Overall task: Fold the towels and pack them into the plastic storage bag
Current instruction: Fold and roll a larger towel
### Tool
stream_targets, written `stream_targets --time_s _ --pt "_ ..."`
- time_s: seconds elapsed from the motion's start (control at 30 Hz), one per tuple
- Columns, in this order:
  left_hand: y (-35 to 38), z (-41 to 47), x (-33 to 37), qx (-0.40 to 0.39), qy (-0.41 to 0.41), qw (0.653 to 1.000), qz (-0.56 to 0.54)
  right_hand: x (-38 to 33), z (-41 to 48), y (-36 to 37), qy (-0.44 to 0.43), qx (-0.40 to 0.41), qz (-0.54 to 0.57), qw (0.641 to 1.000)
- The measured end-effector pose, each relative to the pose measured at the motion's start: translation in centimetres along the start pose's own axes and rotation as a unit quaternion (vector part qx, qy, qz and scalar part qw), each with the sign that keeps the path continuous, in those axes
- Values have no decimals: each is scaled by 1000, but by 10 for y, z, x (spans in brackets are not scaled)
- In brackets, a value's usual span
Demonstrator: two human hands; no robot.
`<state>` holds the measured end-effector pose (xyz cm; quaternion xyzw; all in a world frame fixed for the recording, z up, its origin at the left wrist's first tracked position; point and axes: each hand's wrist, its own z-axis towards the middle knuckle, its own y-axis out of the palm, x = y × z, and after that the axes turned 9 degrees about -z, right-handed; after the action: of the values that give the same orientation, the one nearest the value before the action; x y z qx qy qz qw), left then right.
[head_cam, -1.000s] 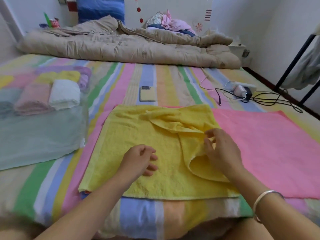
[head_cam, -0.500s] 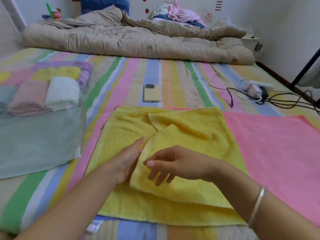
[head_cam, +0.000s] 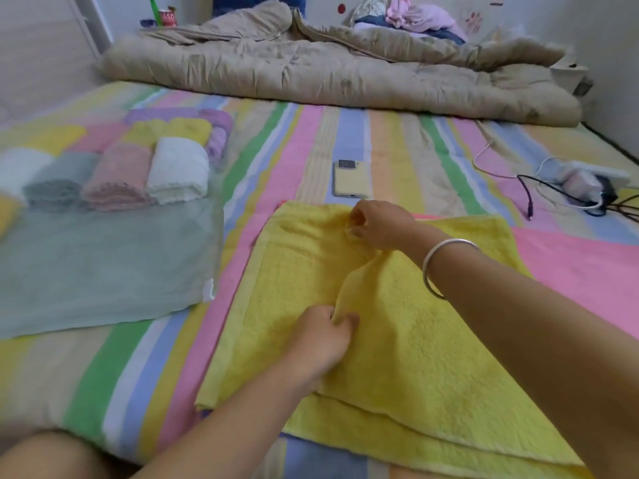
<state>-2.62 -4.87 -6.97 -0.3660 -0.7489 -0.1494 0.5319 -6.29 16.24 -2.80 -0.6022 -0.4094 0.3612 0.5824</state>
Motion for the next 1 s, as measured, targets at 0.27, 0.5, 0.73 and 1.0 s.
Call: stream_targets --time_s 0.27,0.5,0.73,1.0 --pt "-1 -10 -3 30 98 990 94 5 9 0 12 -30 -73 997" --pt "-51 -27 -19 67 131 986 80 -13 32 -3 59 50 126 989" --pt "-111 -33 -34 150 108 973 137 -69 81 -9 61 109 162 979" --pt "-129 -29 -35 148 51 977 145 -96 104 16 59 118 40 990"
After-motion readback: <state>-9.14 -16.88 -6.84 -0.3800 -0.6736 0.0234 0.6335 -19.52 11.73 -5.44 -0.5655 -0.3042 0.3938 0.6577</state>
